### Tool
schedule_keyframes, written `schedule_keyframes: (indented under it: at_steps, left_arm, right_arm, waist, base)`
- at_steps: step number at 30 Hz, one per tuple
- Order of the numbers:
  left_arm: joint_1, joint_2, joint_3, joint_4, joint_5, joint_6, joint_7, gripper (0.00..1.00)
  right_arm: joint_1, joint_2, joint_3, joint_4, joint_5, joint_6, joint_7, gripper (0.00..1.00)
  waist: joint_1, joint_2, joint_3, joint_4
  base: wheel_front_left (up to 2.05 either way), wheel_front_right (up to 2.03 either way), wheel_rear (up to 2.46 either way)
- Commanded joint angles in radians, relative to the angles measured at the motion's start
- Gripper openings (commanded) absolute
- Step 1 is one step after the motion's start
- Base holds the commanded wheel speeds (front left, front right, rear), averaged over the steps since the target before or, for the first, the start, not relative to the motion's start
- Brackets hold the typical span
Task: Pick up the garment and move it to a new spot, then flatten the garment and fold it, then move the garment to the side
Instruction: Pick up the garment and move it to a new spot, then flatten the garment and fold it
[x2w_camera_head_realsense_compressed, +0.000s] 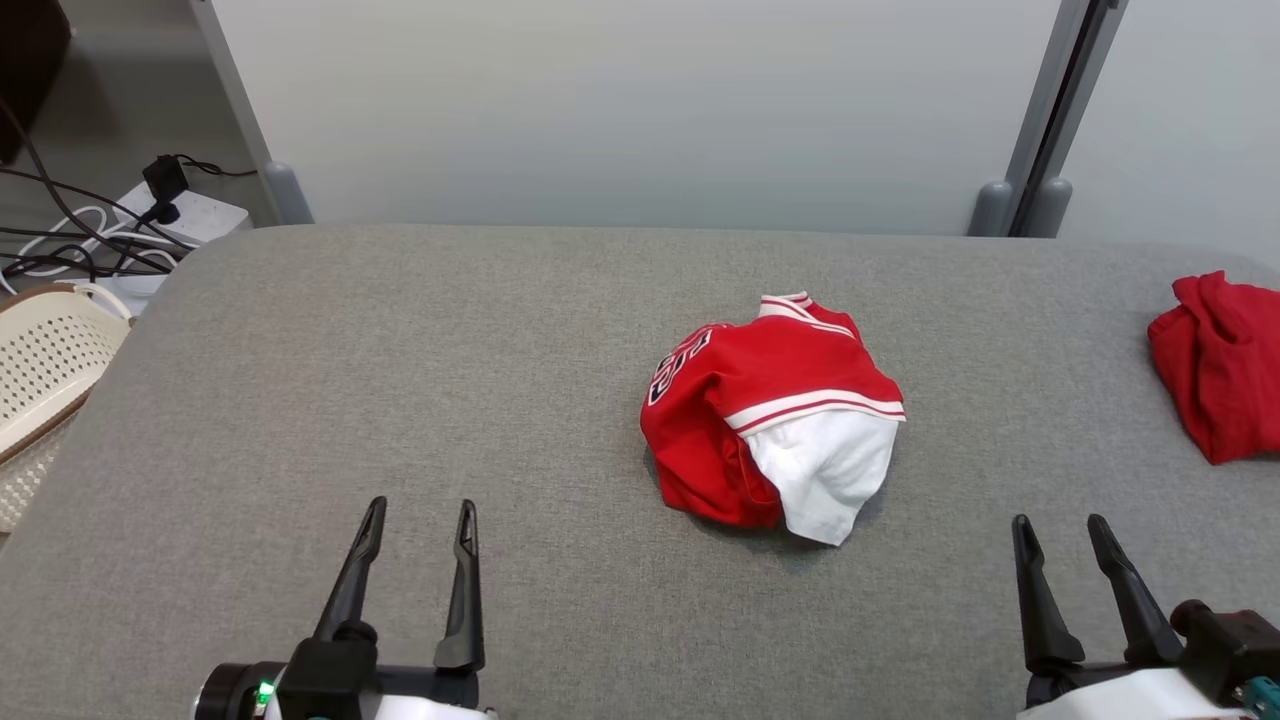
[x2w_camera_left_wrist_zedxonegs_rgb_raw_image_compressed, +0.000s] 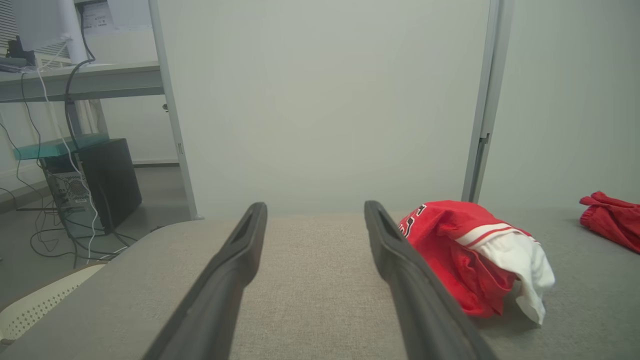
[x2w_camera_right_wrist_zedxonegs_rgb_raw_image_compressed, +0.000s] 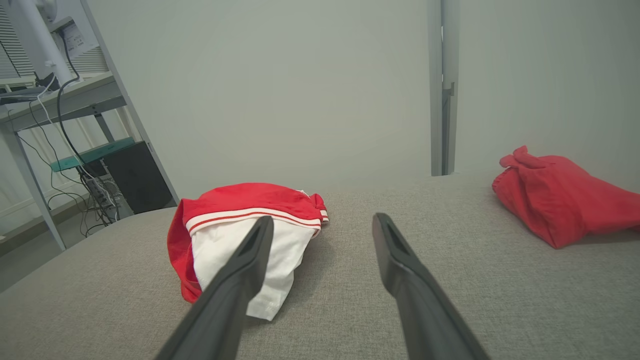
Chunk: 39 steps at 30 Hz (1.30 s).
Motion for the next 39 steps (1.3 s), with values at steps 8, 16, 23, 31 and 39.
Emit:
schedule_keyframes:
  at_steps: [8, 16, 23, 31, 39]
  left_arm:
    - [0.005, 0.002, 0.061, -0.041, 0.021, 0.004, -0.006, 1.00]
    - [0.006, 0.002, 0.054, -0.009, 0.037, -0.027, -0.006, 1.00]
    - [-0.022, 0.002, 0.023, 0.003, 0.044, -0.047, -0.006, 1.00]
    - [-0.160, 0.002, -0.081, 0.054, 0.057, -0.085, -0.006, 1.00]
    - [-0.334, 0.002, -0.205, 0.135, 0.072, -0.116, -0.006, 1.00]
  right_arm:
    - [0.006, -0.004, 0.004, -0.036, -0.032, 0.000, -0.006, 1.00]
    - [0.003, -0.002, 0.010, -0.026, -0.027, 0.000, -0.006, 1.00]
    - [-0.002, -0.001, 0.006, -0.021, -0.023, 0.000, -0.006, 1.00]
    - [-0.023, -0.007, 0.009, -0.022, -0.024, 0.000, -0.006, 1.00]
    - [-0.049, -0.016, 0.008, -0.019, -0.017, 0.000, -0.006, 1.00]
  waist:
    - [0.0000, -0.0001, -0.018, 0.016]
    - [0.0000, -0.0001, -0.018, 0.012]
    - [0.0000, -0.0001, -0.012, 0.001]
    - [0.0000, -0.0001, 0.015, -0.026]
    - [0.0000, -0.0001, 0.061, -0.093]
  base:
    - [0.00, 0.00, 0.00]
    - [0.00, 0.00, 0.00]
    - [0.00, 0.00, 0.00]
    - [0.00, 0.00, 0.00]
    - [0.00, 0.00, 0.00]
